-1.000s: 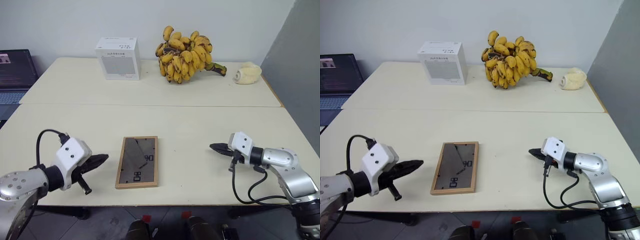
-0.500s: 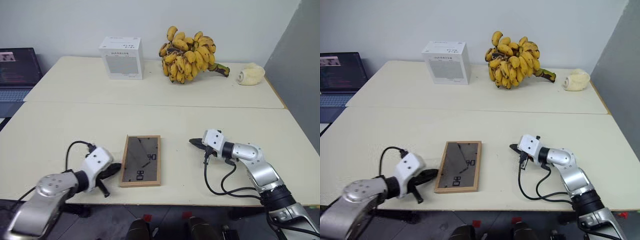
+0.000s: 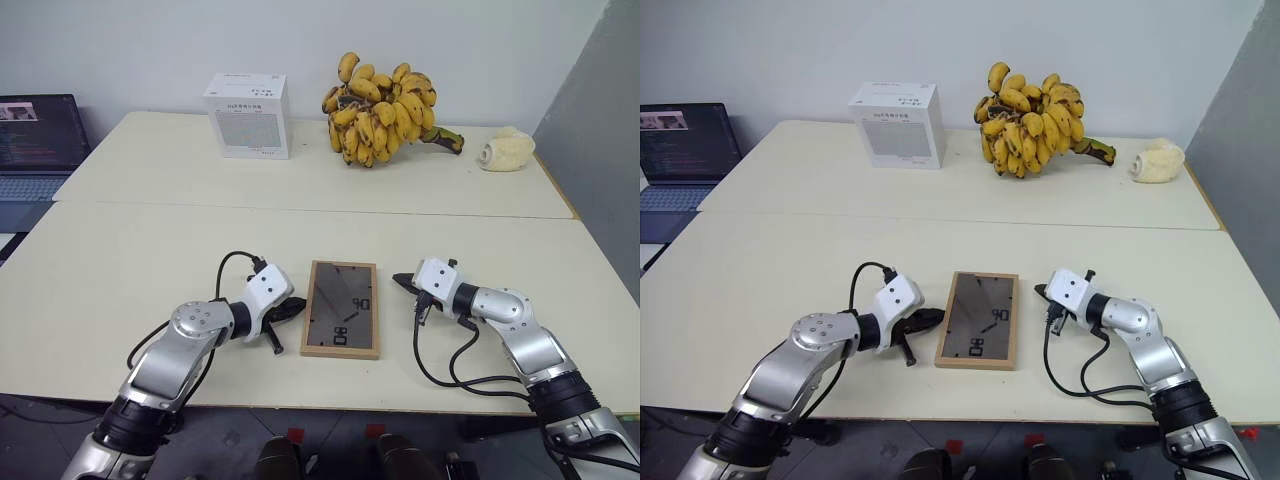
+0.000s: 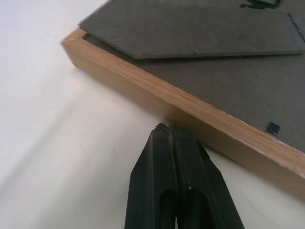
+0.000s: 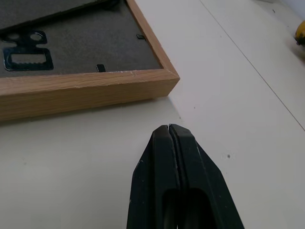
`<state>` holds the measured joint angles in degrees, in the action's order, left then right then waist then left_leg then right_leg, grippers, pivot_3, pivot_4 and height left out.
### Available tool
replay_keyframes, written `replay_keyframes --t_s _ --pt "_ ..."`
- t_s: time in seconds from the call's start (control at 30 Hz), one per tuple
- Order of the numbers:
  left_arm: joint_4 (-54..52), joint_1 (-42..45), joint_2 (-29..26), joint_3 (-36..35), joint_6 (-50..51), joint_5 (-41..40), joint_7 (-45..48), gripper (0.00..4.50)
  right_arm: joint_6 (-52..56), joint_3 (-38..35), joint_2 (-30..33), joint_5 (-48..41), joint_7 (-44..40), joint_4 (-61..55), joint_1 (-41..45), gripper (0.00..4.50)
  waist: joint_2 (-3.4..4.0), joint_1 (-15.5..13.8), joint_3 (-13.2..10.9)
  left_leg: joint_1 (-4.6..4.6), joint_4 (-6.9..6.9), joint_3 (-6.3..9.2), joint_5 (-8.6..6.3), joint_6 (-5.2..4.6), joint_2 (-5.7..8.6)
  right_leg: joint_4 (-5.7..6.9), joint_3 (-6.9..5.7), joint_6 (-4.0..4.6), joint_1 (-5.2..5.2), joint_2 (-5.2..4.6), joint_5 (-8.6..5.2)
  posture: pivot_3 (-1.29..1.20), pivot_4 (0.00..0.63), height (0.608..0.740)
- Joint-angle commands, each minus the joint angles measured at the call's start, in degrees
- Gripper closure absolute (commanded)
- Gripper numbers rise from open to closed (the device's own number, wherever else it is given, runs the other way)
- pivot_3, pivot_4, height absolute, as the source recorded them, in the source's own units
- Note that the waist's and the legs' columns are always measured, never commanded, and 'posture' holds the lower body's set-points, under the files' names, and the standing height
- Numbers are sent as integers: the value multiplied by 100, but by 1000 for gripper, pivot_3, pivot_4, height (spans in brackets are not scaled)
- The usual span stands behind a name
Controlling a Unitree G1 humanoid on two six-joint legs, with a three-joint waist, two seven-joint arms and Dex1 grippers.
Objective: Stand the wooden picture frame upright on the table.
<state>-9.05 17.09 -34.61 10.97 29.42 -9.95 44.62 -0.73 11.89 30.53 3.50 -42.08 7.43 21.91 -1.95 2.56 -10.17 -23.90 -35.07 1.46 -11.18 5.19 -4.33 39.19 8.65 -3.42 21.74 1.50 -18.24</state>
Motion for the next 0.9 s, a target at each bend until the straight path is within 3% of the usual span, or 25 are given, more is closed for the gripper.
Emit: replay_keyframes --t_s 0.03,0.23,0.47,0.67,0.8,0.9 --pt "8 223 214 62 -35 -48 34 4491 -296 -284 361 145 106 58 -109 4500 0 -5 0 0 0 1 0 0 0 0 0 0 0 0 0 0 150 740" --pt "-465 18 -213 -356 477 -492 481 4491 -286 -507 798 -106 -195 -318 -548 4500 0 -18 0 0 -1 4 0 0 2 2 -1 -1 -2 -1 1 0 150 740" --pt "-443 496 -989 -1422 2543 -1809 864 4491 -255 -689 1141 -192 -395 -636 -893 4500 0 70 -1 5 -10 6 1 -1 1 26 -2 -25 1 0 -14 0 150 740" --pt "93 1713 -472 -2387 5179 -2902 233 4491 -234 -611 1102 -113 -403 -748 -1010 4500 0 67 -1 -1 -58 21 1 -4 8 38 -11 -36 -12 0 -15 0 150 740" --pt "-160 1531 -305 -2567 5928 -3240 72 4491 -239 -534 1038 -46 -390 -719 -965 4500 0 112 -1 1 -66 23 0 -5 9 43 -10 -39 -18 0 -16 0 150 740" --pt "-286 1390 -297 -2614 6088 -3377 19 4056 -349 -479 1032 38 -394 -660 -917 4500 -1 130 -1 0 -65 26 0 -4 8 65 -12 -28 -9 0 -12 0 150 740"
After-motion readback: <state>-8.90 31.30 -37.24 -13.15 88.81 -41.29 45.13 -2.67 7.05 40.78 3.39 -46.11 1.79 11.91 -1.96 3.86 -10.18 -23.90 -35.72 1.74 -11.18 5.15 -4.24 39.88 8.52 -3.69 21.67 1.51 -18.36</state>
